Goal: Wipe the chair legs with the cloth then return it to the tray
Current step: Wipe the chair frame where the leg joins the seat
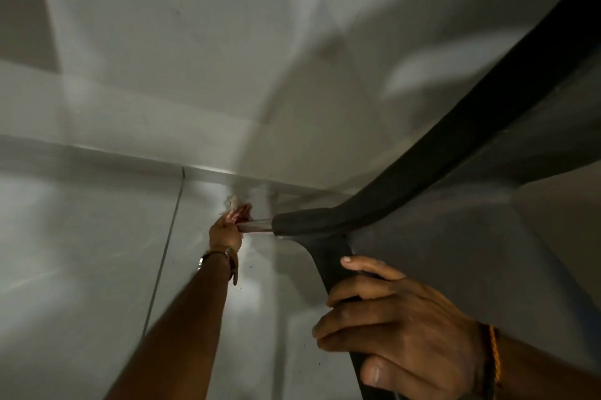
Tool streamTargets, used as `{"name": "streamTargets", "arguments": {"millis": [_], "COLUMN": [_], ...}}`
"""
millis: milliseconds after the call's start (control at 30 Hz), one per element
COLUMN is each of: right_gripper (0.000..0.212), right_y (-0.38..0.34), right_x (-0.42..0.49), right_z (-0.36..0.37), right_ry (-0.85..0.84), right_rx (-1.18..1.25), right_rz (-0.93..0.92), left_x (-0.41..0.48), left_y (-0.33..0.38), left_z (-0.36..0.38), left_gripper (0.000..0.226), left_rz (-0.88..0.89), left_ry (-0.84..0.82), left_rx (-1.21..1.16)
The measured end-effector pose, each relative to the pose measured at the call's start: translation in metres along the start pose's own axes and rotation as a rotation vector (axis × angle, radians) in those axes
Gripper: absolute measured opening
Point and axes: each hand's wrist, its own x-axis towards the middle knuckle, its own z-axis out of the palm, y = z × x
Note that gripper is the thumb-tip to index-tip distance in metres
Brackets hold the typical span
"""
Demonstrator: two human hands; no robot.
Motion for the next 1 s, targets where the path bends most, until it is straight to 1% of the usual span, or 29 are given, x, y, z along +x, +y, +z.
{"name": "streamTargets", "arguments": {"millis": [100,167,233,300,367,433,533,600,667,700,733,800,867,900,967,1000], "right_gripper": [0.068,0.069,0.065,0.054,0.046,0.047,0.053,0.056,0.06,0.061,0.061,0.062,0.06,0.057,0.044,0.041], "right_y": [-0.002,-0.005,-0.006,-0.006,-0.007,-0.008,-0.009,-0.008,-0.008,-0.007,-0.005,-0.005,-0.007,-0.006,-0.006,-0.003], "right_x": [0.0,0.002,0.003,0.002,0.002,0.003,0.004,0.002,0.002,0.001,0.001,0.004,0.003,-0.001,-0.005,-0.001], "right_z": [-0.001,-0.003,-0.007,-0.01,-0.012,-0.013,-0.015,-0.015,-0.011,-0.01,-0.011,-0.015,-0.012,-0.007,-0.002,-0.005], "right_ry": [-0.006,-0.007,-0.005,-0.018,-0.047,-0.084,-0.116,-0.124,-0.091,-0.087,-0.087,-0.085,-0.093,-0.086,-0.068,-0.086], "right_rx": [0.023,0.028,0.032,0.03,0.019,0.02,0.034,0.045,0.041,0.044,0.048,0.061,0.037,-0.014,-0.067,-0.037], "right_rz": [0.021,0.023,0.022,0.016,0.014,0.032,0.057,0.064,0.056,0.063,0.075,0.083,0.061,0.071,0.133,0.104], "left_x": [-0.006,-0.026,-0.059,-0.1,-0.142,-0.175,-0.21,-0.215,-0.201,-0.188,-0.17,-0.13,-0.086,-0.065,-0.025,-0.009], "left_y": [0.008,0.018,0.031,0.044,0.057,0.07,0.082,0.081,0.072,0.065,0.057,0.042,0.029,0.024,0.015,0.011], "left_z": [-0.003,-0.007,-0.01,-0.009,-0.009,-0.01,-0.016,-0.018,-0.019,-0.019,-0.019,-0.019,-0.018,-0.016,-0.014,-0.014], "left_gripper": [0.035,0.032,0.031,0.036,0.039,0.039,0.037,0.037,0.036,0.035,0.035,0.037,0.04,0.042,0.046,0.046], "left_rz": [-0.01,-0.008,0.023,0.12,0.253,0.378,0.532,0.607,0.678,0.673,0.628,0.451,0.272,0.217,0.131,0.086], "left_ry": [-0.037,-0.036,-0.028,-0.048,-0.05,-0.026,-0.051,-0.021,0.018,0.02,0.005,-0.04,-0.043,-0.035,-0.052,-0.076], "left_rx": [0.084,0.058,0.022,-0.026,0.022,0.14,0.187,0.219,0.261,0.28,0.296,0.292,0.28,0.309,0.367,0.37]}}
